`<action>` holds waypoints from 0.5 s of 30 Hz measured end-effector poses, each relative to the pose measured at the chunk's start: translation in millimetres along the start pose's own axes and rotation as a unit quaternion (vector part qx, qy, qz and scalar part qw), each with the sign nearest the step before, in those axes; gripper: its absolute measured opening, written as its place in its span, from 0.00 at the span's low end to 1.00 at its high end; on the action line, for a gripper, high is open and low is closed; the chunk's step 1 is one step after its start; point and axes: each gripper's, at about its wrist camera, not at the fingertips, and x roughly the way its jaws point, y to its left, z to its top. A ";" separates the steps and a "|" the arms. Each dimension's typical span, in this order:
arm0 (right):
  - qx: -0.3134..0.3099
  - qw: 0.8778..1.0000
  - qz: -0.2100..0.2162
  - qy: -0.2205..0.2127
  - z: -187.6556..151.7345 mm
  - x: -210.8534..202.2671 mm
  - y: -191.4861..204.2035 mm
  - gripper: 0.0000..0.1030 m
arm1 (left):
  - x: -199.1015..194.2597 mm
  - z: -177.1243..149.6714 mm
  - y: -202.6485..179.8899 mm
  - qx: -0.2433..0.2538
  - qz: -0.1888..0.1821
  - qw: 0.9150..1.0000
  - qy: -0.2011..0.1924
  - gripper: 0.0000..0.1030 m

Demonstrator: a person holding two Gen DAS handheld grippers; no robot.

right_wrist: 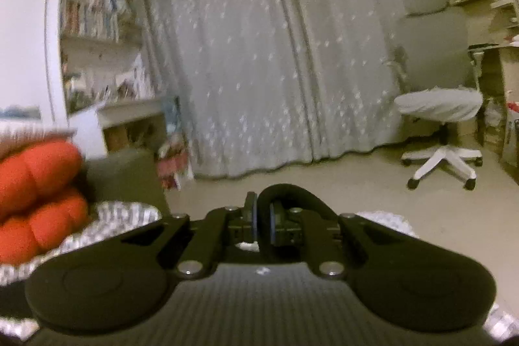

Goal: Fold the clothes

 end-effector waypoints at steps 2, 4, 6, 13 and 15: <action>-0.020 0.999 0.001 0.024 -9.3 7.4 8.7 0.10 | 0.4 0.2 0.8 -0.001 0.001 1.000 0.000 0.99; -0.039 0.998 0.004 0.048 -19.2 13.7 15.5 0.10 | 0.7 0.2 1.3 -0.001 0.001 1.000 0.001 0.99; -0.051 0.996 0.008 0.071 -28.0 19.1 20.0 0.10 | 1.2 0.1 1.5 0.000 0.002 1.000 0.001 0.99; -0.051 0.987 0.015 0.154 -54.3 34.6 23.7 0.10 | 2.5 -0.6 1.2 0.004 0.004 1.000 0.004 0.99; -0.039 0.983 0.018 0.176 -59.5 39.4 20.3 0.10 | 2.5 -0.7 1.1 0.005 0.004 1.000 0.004 0.99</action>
